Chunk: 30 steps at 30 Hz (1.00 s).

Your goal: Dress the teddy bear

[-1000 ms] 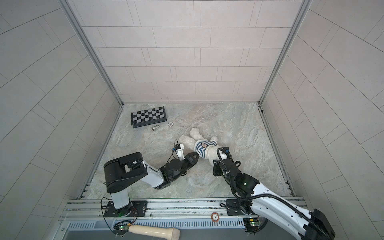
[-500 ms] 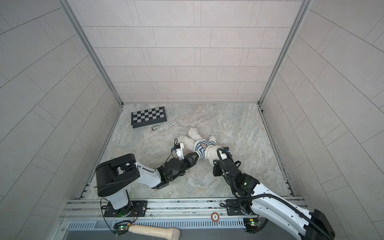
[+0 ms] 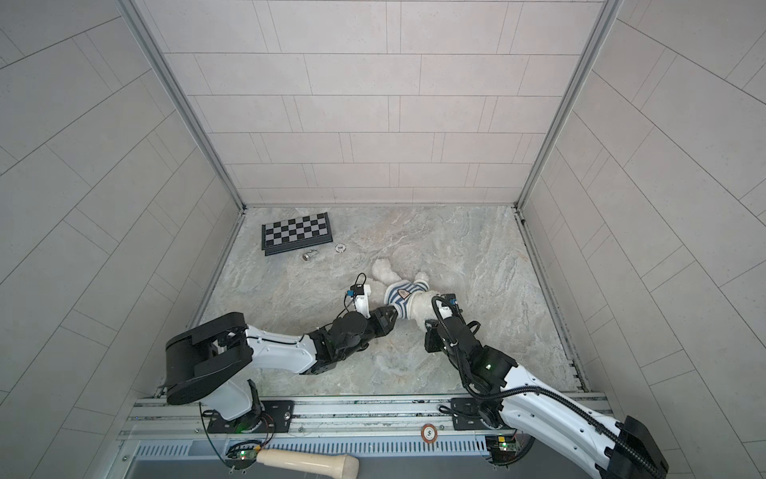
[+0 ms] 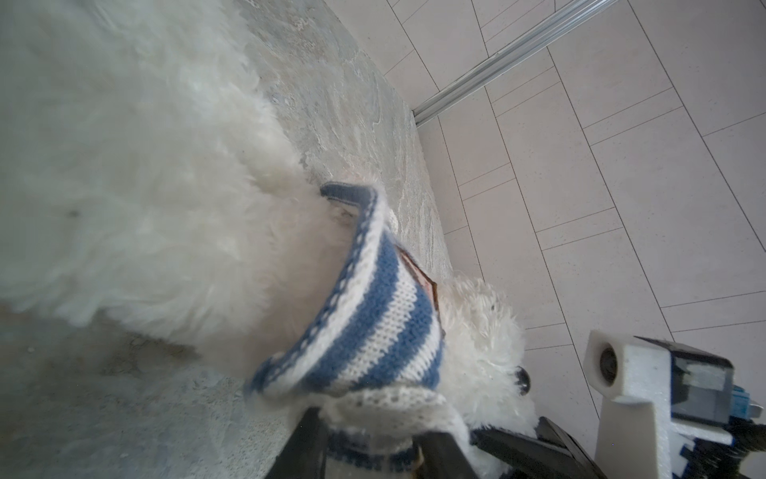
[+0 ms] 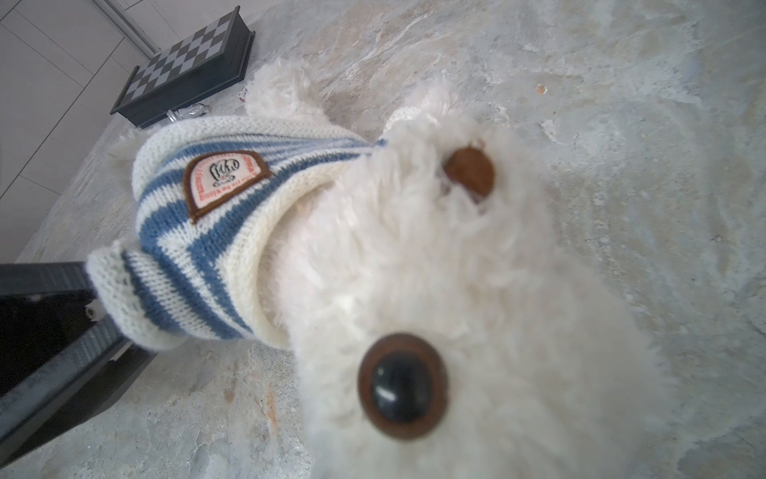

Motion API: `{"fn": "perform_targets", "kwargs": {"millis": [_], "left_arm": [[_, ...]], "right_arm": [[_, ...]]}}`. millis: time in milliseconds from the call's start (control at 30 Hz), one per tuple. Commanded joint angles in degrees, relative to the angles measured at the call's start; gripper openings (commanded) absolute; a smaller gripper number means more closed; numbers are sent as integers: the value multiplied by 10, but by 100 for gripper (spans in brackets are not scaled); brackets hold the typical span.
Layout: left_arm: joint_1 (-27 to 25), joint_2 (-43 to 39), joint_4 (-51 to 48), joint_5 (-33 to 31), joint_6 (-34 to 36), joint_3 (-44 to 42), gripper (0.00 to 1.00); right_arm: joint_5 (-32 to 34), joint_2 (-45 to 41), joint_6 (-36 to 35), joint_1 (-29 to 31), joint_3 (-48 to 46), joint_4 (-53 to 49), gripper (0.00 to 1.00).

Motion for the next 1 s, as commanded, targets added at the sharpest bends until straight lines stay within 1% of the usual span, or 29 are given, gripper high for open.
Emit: {"fn": "perform_targets", "kwargs": {"millis": [0,67,167,267,400,600,733,833,967], "left_arm": [[-3,7,10,0,16,21,40],[-3,9,25,3,16,23,40],[-2,11,10,-2,13,32,39],[2,27,12,-10,-4,38,37],[9,54,13,-15,-15,52,36],[17,77,7,-33,3,76,38],[24,94,8,-35,-2,84,40],[27,110,8,-33,-5,91,45],[32,134,23,-25,-7,99,45]], "right_arm": [[1,-8,-2,2,-2,19,0],[1,-14,-1,2,-5,17,0],[-1,-17,-1,2,-8,17,0],[-2,-17,-1,2,-10,20,0],[-3,-16,0,2,-13,22,0],[-4,-10,-1,2,-13,28,0],[-6,-6,-1,2,-14,32,0],[-6,-4,-1,2,-15,35,0],[-7,-5,-2,2,-15,33,0]]}}
